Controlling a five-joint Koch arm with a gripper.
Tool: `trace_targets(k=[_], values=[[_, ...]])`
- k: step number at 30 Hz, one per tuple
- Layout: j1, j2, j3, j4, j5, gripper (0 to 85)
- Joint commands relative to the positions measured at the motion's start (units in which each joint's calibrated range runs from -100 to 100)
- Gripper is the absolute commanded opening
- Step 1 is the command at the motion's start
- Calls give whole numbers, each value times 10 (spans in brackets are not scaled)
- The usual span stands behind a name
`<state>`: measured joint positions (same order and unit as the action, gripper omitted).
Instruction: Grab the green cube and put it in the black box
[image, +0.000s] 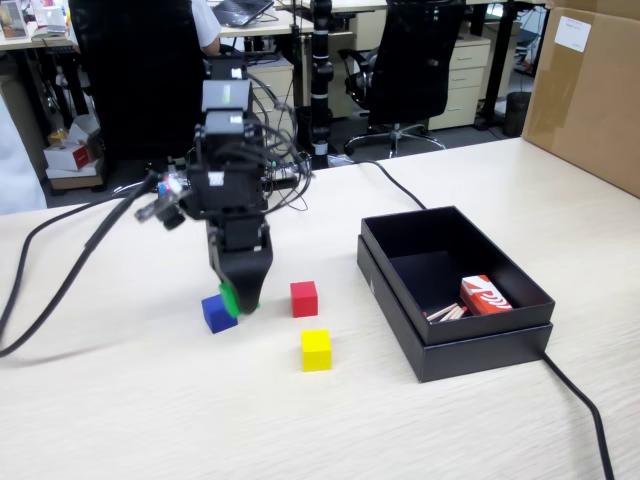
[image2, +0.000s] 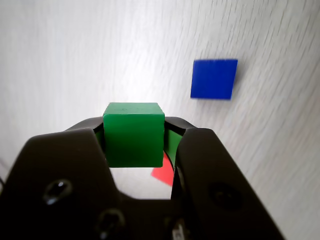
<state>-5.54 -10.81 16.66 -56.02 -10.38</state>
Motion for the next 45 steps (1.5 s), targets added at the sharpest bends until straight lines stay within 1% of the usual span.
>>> trace_targets(k=[1,6,7,10,13,14,15,16,17,21,31,37,38,39,40,41,43,45], values=[[22,-158,-10,3,22,9],[87,-279,-63,3,59,9],[114,-293,-66,3,76,9],[156,-287,-56,6,98,9],[178,-224,-19,16,108,9],[183,-189,0,30,110,9],[188,-112,45,52,112,9],[188,-107,49,54,112,9],[189,-37,100,62,111,9],[194,73,196,65,109,9],[195,268,221,66,107,9],[195,304,211,66,107,12],[195,309,210,66,107,31],[195,313,208,66,107,80],[196,315,200,66,106,152],[197,315,194,66,106,190],[198,315,192,66,106,221],[200,313,185,66,106,270]])
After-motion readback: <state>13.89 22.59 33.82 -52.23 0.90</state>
